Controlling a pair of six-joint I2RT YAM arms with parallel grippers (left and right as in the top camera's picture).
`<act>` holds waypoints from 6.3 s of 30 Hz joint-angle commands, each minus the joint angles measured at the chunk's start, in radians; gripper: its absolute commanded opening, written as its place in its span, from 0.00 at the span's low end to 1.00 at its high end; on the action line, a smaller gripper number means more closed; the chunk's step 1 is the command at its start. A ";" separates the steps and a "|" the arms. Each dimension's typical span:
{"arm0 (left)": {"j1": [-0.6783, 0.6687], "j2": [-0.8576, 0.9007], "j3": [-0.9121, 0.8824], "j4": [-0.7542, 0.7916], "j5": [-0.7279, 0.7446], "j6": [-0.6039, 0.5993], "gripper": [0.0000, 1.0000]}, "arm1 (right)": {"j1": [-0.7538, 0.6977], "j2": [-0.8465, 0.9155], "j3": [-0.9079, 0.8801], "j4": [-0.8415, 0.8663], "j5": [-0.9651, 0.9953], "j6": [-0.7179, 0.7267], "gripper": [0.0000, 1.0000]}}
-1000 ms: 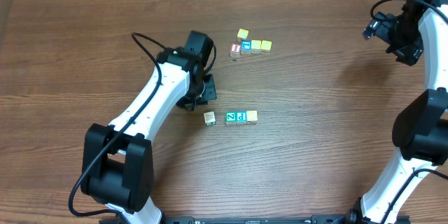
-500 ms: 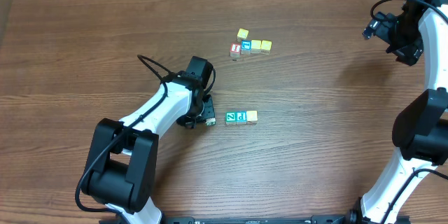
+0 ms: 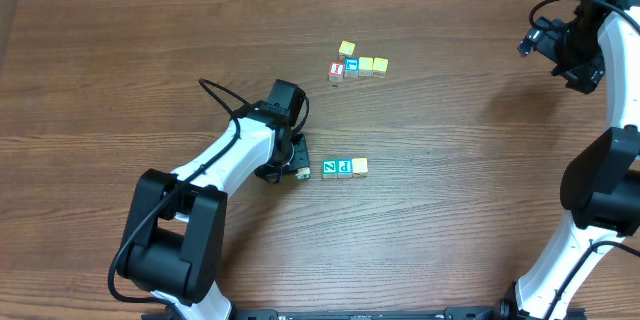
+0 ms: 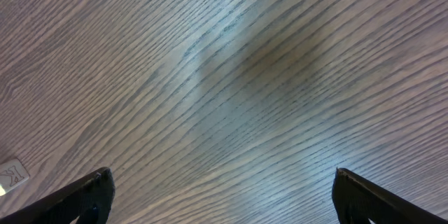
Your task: Flip 5 blocks
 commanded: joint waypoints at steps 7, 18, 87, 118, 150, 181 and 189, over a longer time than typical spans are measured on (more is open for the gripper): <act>-0.051 -0.005 -0.006 0.030 0.022 -0.021 0.04 | -0.002 -0.021 0.008 0.003 0.006 -0.003 1.00; -0.053 -0.005 -0.006 0.034 0.033 -0.021 0.04 | -0.002 -0.021 0.008 0.003 0.006 -0.003 1.00; 0.130 -0.004 0.152 0.111 -0.061 0.194 0.48 | -0.002 -0.021 0.008 0.003 0.006 -0.003 1.00; 0.112 0.030 0.124 0.164 -0.027 0.230 0.50 | -0.002 -0.021 0.008 0.003 0.006 -0.003 1.00; 0.113 0.093 0.124 0.160 -0.043 0.230 0.40 | -0.002 -0.021 0.008 0.003 0.006 -0.003 1.00; 0.113 0.093 0.124 0.133 -0.053 0.230 0.38 | -0.002 -0.021 0.008 0.003 0.006 -0.003 1.00; 0.112 0.093 0.124 0.134 -0.053 0.230 0.38 | -0.002 -0.021 0.008 0.003 0.006 -0.003 1.00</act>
